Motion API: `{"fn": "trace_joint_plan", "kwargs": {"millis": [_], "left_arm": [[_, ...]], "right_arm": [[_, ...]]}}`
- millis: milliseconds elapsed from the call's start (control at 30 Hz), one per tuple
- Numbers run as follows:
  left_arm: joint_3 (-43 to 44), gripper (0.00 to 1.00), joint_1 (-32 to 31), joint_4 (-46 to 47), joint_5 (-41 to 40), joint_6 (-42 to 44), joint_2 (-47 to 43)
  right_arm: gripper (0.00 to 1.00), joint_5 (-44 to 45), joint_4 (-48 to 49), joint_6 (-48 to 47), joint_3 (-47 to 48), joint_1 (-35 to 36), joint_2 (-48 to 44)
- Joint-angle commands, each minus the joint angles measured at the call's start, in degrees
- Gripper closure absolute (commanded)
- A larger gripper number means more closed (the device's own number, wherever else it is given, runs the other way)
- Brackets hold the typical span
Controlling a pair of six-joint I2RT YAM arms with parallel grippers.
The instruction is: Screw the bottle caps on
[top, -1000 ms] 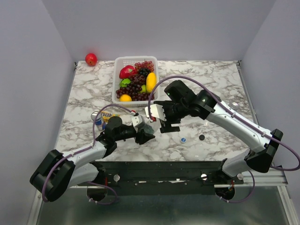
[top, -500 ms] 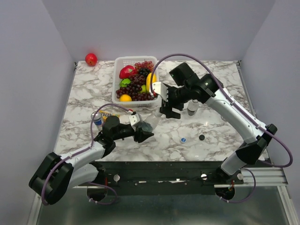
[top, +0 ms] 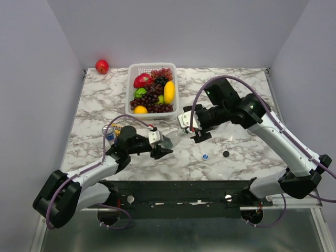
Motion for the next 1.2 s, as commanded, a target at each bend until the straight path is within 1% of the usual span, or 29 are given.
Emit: {"fn": "trace_joint_plan", "kwargs": {"millis": [0, 133, 233, 267, 500, 533, 567, 600, 633, 667, 700, 733, 767, 833, 867, 900, 933, 967, 1000, 1033, 1067, 1167], "left_arm": [[2.66, 1.00, -0.23, -2.83, 3.16, 4.05, 0.84], [4.51, 1.00, -0.32, -4.86, 3.78, 6.16, 1.28], [5.12, 1.00, -0.41, -4.95, 3.78, 6.34, 1.55], [5.13, 1.00, -0.41, -4.86, 3.61, 6.51, 1.64], [5.39, 1.00, -0.41, -3.19, 2.02, 6.51, 1.81], [5.39, 1.00, -0.41, -3.01, 1.76, 6.34, 1.72], [5.39, 1.00, -0.41, -2.32, 0.80, 6.16, 1.81], [5.30, 1.00, -0.50, -1.70, -0.69, 5.90, 1.90], [5.13, 1.00, -0.58, -1.08, -2.10, 5.20, 1.81], [4.95, 1.00, -0.59, 0.23, -3.41, 5.02, 1.81], [4.86, 1.00, -0.67, 0.85, -6.82, 4.93, 1.72], [4.60, 1.00, -0.93, 1.20, -8.86, 5.02, 1.72], [4.51, 1.00, -1.11, 1.82, -10.79, 5.98, 1.72], [4.42, 1.00, -1.55, 1.91, -14.83, 7.65, 1.64], [4.34, 1.00, -1.73, 1.91, -16.33, 9.40, 1.72], [4.34, 1.00, -1.90, 2.00, -17.57, 9.85, 1.81], [4.34, 1.00, -2.08, 2.00, -20.62, 10.64, 1.81], [4.34, 1.00, -2.60, 2.35, -21.96, 11.17, 1.90], [4.25, 1.00, -2.69, 2.70, -23.36, 11.69, 2.07], [4.25, 1.00, -2.96, 2.87, -24.77, 11.96, 1.90], [4.25, 1.00, -3.48, 3.31, -28.27, 11.96, 1.99], [4.51, 1.00, -3.66, 3.67, -32.07, 11.53, 2.08]], "right_arm": [[0.20, -3.44, -0.03, -7.09, -1.43, 1.30, 1.37], [0.26, -3.36, -0.12, -6.74, -0.29, 1.40, 2.96], [0.33, -3.18, -0.82, -6.74, 0.32, 1.39, 3.66], [0.38, -3.09, -1.08, -6.74, 0.41, 1.39, 3.75], [0.51, -1.95, -3.28, -4.72, 1.03, 1.39, 4.89], [0.55, -1.69, -3.46, -3.50, 1.20, 1.39, 5.07], [0.61, -1.25, -3.46, -2.44, 1.47, 1.39, 5.77], [0.65, -1.07, -3.37, -0.95, 1.90, 1.39, 6.38], [0.68, -0.81, -3.46, 3.50, 2.52, 1.31, 7.17], [0.75, -0.81, -4.07, 5.81, 4.78, 1.05, 8.14], [0.78, -1.07, -4.86, 8.00, 6.03, 0.87, 10.84], [0.80, -1.50, -6.69, 12.81, 7.69, 0.17, 12.09], [0.87, -2.03, -7.32, 15.82, 10.67, -0.10, 13.67], [0.89, -3.87, -10.38, 22.49, 14.20, -1.32, 17.96], [0.92, -5.71, -11.10, 24.53, 15.60, -1.68, 19.21], [0.97, -5.64, -11.19, 27.25, 18.32, -1.86, 20.26], [0.99, -5.99, -11.19, 32.32, 19.13, -2.29, 22.10], [1.00, -7.04, -10.67, 34.11, 19.22, -2.38, 22.21], [0.99, -6.52, -9.45, 36.22, 18.00, -2.39, 22.03], [1.00, -5.65, -6.74, 41.46, 17.12, -2.39, 21.77], [1.00, -4.68, -5.67, 44.21, 16.50, -2.39, 21.42], [1.00, -2.30, -4.69, 53.44, 15.79, -2.56, 22.55]]}}
